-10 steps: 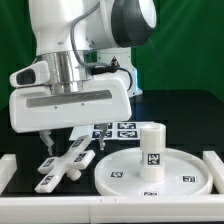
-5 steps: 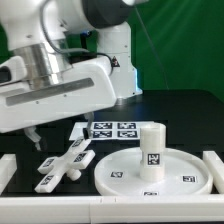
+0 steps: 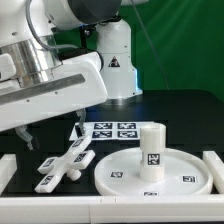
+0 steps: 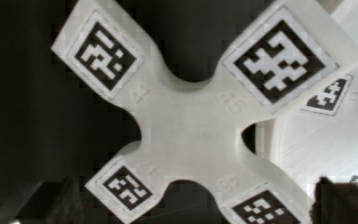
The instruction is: Assemble round table
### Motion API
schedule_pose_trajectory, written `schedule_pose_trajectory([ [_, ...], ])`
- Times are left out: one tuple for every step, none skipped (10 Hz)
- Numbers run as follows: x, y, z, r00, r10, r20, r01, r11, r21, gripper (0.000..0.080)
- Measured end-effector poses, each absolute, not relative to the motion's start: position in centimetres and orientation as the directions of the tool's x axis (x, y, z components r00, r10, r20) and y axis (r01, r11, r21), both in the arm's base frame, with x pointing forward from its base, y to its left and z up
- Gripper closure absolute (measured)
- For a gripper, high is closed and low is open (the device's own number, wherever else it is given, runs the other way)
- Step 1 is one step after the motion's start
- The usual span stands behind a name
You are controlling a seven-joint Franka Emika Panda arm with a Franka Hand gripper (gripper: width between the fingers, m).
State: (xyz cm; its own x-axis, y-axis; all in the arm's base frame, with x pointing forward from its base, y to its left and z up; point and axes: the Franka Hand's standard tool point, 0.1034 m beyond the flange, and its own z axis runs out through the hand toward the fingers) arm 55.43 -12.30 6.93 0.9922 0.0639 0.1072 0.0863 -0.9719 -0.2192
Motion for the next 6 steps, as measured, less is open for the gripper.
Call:
schedule_pose_trajectory([
  [55.2, -12.1, 6.9, 0.993, 0.069, 0.091, 0.089, -0.967, -0.238, 0.0151],
  [54.9, -11.8, 6.9, 0.993, 0.093, 0.076, 0.11, -0.953, -0.283, 0.0151],
  [55.0, -11.6, 6.8, 0.991, 0.099, 0.087, 0.122, -0.94, -0.317, 0.0151],
  [54.9, -11.1, 6.8, 0.991, 0.101, 0.084, 0.124, -0.932, -0.341, 0.0151],
  [54.8, -10.8, 7.1, 0.992, 0.108, 0.066, 0.125, -0.922, -0.368, 0.0151],
  [54.9, -11.0, 7.1, 0.991, 0.112, 0.074, 0.132, -0.922, -0.364, 0.0151],
])
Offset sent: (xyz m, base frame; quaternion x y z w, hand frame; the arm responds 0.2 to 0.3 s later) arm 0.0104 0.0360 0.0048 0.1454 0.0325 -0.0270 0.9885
